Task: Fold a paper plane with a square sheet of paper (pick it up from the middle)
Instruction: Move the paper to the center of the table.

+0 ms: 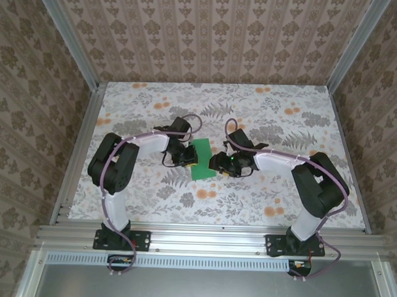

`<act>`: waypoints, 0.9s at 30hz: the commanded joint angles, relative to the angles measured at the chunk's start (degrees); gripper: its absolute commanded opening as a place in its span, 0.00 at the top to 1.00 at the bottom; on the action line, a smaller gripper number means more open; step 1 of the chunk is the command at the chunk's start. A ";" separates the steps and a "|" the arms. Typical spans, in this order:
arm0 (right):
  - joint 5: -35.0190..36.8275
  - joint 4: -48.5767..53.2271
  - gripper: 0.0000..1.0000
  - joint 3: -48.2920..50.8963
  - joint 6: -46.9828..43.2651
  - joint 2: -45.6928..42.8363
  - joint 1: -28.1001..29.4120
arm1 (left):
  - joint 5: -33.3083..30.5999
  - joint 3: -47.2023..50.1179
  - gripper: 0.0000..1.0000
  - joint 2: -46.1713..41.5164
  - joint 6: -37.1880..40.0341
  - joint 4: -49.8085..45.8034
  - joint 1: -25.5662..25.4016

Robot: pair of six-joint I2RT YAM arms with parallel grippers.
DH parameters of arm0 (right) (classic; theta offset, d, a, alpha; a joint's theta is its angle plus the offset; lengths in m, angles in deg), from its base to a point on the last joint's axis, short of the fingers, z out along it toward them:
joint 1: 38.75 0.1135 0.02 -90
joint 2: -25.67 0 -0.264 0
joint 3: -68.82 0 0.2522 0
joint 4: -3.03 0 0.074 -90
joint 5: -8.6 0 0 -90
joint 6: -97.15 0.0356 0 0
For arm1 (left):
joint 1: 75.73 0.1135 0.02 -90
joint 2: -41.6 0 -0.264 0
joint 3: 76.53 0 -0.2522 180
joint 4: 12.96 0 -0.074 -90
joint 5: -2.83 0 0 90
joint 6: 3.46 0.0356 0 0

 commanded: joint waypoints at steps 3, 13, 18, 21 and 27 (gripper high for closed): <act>-2.58 0.60 0.45 -2.95 0.04 3.26 0.71 | -1.17 1.06 0.86 1.31 0.21 -0.74 0.74; -4.83 0.46 0.45 -3.88 0.90 5.70 1.01 | -0.59 1.40 0.86 1.56 -0.08 -0.24 0.92; -6.35 -0.15 0.52 -2.90 1.92 5.25 1.10 | -0.59 1.42 0.86 1.63 -0.08 -0.19 0.92; -6.50 -0.97 0.62 -1.67 2.79 3.46 1.19 | -0.51 1.50 0.86 1.51 0.00 -0.23 0.92; -4.77 -1.22 0.79 0.16 4.23 1.01 1.19 | -0.11 1.34 0.86 1.35 -0.20 0.04 0.92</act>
